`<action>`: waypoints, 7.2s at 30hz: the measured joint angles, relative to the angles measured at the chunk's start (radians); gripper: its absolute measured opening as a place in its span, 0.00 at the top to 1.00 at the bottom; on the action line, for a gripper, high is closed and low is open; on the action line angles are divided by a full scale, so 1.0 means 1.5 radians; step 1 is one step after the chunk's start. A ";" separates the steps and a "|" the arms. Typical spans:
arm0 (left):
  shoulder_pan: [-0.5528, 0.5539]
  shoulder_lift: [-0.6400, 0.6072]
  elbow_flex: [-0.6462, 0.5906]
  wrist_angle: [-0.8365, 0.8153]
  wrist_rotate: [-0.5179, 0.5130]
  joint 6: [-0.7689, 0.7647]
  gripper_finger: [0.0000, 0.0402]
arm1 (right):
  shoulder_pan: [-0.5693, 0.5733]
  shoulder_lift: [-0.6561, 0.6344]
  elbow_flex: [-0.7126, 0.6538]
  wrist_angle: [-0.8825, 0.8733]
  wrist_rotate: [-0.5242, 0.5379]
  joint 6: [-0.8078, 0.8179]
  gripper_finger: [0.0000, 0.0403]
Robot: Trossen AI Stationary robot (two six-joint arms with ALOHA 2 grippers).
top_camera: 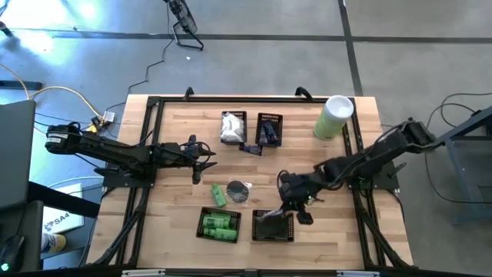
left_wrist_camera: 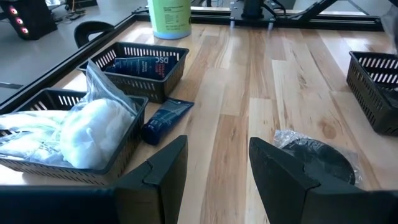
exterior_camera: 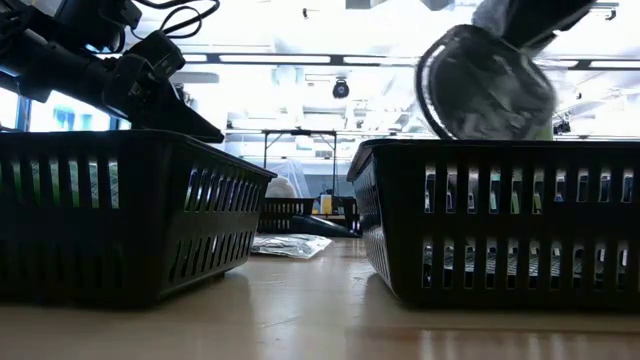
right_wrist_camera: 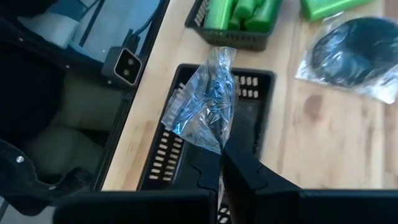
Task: Pick & Place Travel size toiletries
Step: Put the black hairbrush into the bottom right black bin, then put the blue shave cream into the top right black bin
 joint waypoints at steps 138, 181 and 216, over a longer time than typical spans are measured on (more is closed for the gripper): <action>0.000 0.001 0.001 0.089 -0.071 -0.023 0.58 | -0.575 0.013 -0.066 0.435 -0.178 -0.331 0.99; 0.000 0.141 0.099 0.035 -0.159 -0.119 0.58 | -0.586 -0.162 -0.220 0.518 -0.102 -0.320 0.99; 0.017 0.389 0.232 -0.039 -0.181 -0.317 0.60 | -0.594 -0.225 -0.220 0.438 -0.085 -0.400 0.99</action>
